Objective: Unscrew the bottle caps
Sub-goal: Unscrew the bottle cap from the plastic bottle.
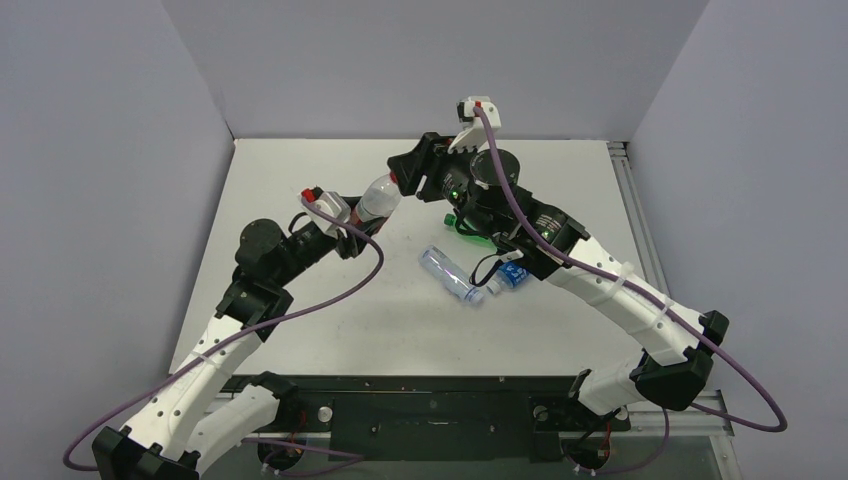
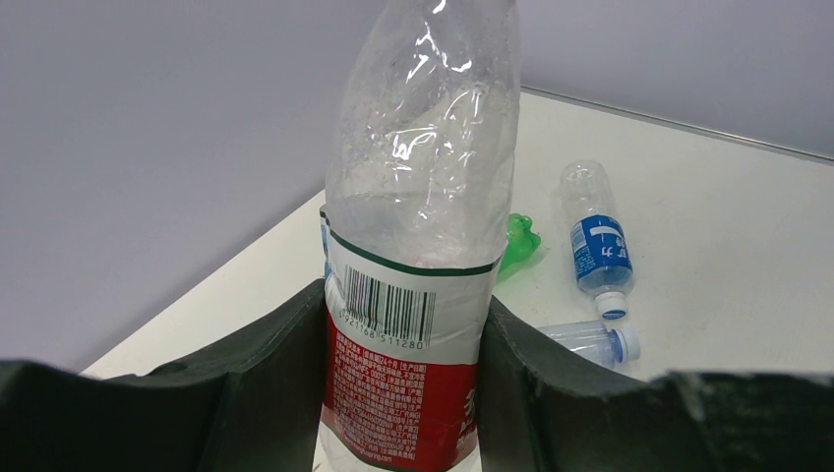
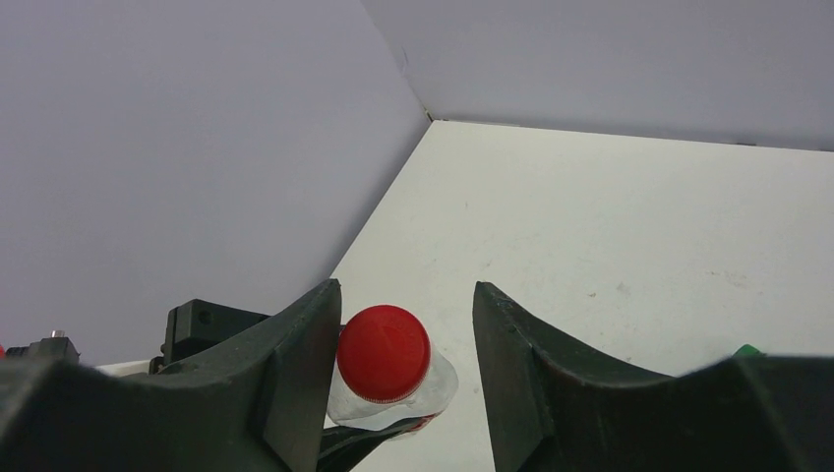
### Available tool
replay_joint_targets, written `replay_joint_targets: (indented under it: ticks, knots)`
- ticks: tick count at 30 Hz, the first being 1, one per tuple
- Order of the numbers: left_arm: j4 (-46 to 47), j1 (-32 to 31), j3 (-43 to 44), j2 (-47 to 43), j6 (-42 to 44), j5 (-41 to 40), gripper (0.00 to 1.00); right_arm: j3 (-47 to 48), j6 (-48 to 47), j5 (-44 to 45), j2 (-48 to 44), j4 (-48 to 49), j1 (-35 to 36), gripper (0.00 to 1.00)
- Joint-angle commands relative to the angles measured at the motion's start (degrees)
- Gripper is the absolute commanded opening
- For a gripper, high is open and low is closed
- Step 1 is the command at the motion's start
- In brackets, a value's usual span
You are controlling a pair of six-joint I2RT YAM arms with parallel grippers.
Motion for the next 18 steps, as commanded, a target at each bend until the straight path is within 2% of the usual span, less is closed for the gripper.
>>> replay_joint_targets:
  ticks: [1,7,12,15,18]
  knots:
    - [3.6,-0.2,3.3,-0.1,-1.7,-1.0,0.19,-0.2,1.3,-1.9,1.0,1.9,0.5,0.48]
    - [3.5,-0.2,3.5,0.2,-2.0,-0.8,0.19,-0.1,1.6,-2.5,1.8,2.1,0.8,0.46]
    - [3.4,-0.2,3.5,0.2,-2.3,-1.0,0.19,0.2,1.6,-2.9,2.2,2.4,0.7,0.32]
    - [3.4,-0.2,3.3,0.0,-2.2,-0.8,0.19,0.0,1.4,-3.0,1.9,2.8,0.8,0.18]
    - [3.0,-0.2,2.9,-0.5,-2.3,-0.4,0.19,-0.6,0.5,-2.7,1.0,3.6,0.8,0.09]
